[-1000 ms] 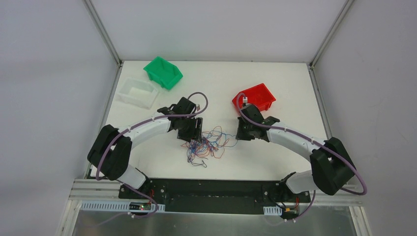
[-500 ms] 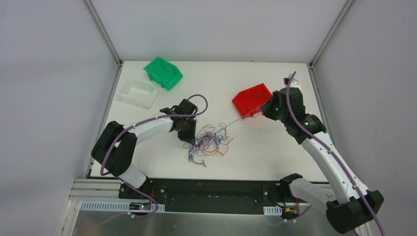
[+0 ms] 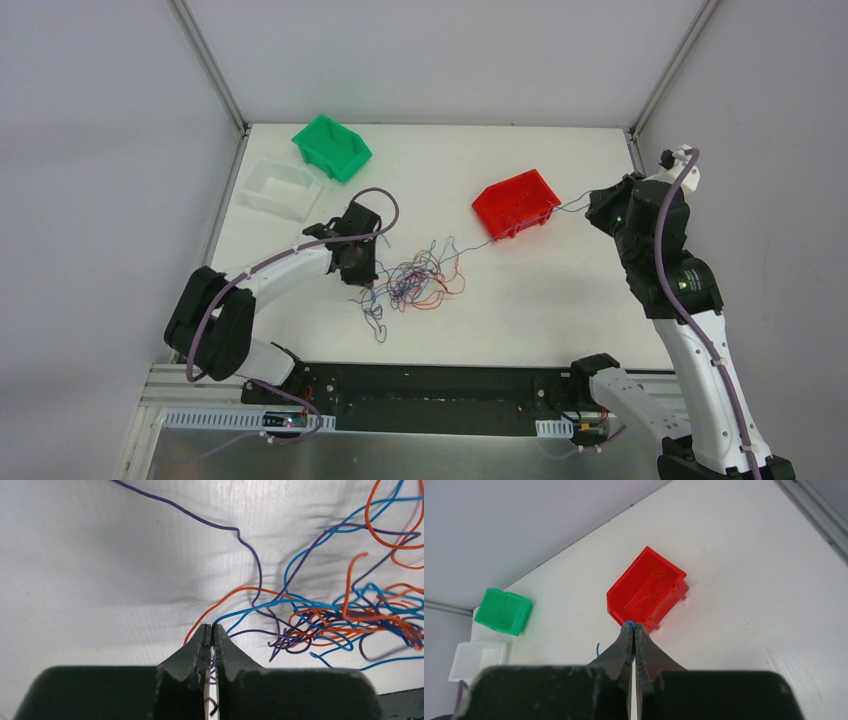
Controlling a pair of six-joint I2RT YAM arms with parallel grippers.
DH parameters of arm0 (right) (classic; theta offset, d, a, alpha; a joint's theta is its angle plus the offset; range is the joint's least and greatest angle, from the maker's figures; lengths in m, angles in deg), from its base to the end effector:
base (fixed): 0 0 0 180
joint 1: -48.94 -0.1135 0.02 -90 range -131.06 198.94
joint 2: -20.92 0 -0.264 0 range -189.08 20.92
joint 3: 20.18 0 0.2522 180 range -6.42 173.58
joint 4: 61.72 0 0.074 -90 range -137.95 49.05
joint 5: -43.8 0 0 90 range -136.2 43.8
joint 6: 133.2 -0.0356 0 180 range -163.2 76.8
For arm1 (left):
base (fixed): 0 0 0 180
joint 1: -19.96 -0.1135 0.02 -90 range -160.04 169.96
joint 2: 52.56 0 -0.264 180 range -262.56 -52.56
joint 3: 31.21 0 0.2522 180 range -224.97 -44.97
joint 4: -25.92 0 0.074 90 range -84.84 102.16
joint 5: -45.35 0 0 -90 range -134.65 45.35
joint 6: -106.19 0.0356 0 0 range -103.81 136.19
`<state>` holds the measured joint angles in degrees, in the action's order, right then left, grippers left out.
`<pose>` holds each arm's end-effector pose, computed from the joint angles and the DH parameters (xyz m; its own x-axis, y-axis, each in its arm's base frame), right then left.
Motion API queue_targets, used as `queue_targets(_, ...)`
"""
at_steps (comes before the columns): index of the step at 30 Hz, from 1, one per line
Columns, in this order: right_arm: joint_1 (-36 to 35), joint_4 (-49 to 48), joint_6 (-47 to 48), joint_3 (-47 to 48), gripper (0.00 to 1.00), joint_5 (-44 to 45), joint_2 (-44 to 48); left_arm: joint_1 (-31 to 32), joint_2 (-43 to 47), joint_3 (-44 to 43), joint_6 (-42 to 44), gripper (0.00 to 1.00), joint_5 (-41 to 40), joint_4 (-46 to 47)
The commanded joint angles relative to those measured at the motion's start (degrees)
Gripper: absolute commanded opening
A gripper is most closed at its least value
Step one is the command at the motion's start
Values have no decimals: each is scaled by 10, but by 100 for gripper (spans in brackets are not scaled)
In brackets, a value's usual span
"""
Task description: Untangle the cables
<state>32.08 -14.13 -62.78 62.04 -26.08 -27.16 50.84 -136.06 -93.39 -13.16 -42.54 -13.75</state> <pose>0.1537 0.0338 0.4265 -0.1937 0.2701 -0.9431 0.1197 0.9607 0.2505 0.2381 -0.1439 0.1883 -0.9131 -0.0247 -0.4069 0.0925 0.9596 -0.2658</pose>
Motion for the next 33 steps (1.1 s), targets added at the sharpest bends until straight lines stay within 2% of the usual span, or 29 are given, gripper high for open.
queue_targets(1,9,5,26,32,0,85,12,-17,63,10,-17,5,-78,-36)
queue_targets(7,9,16,23,5,0,39,4,-34,135,26,-29,6,-105,-41)
queue_targets(14,9,19,19,-97,1,-128,-14,-33,194,23,-21,8,-81,-36)
queue_targets(17,9,19,13,-141,2,-168,-15,-33,204,21,-18,8,-63,-31)
queue_targets(18,8,18,14,-154,5,-177,-14,-33,206,20,-18,9,-63,-31)
queue_targets(19,8,18,15,-166,17,-187,-13,-33,208,19,-17,10,-63,-30)
queue_targets(20,8,16,17,-175,35,-206,-13,-33,210,19,-17,12,-63,-29)
queue_targets(21,8,15,21,-182,49,-226,-15,-33,210,18,-17,13,-61,-28)
queue_targets(22,6,14,23,-186,55,-236,-20,-32,210,16,-17,15,-57,-24)
queue_targets(27,-26,0,38,-187,61,-246,-59,-31,203,12,-15,23,-23,-6)
queue_targets(33,-127,-38,53,-164,62,-205,-140,-19,204,7,-5,36,-10,-4)
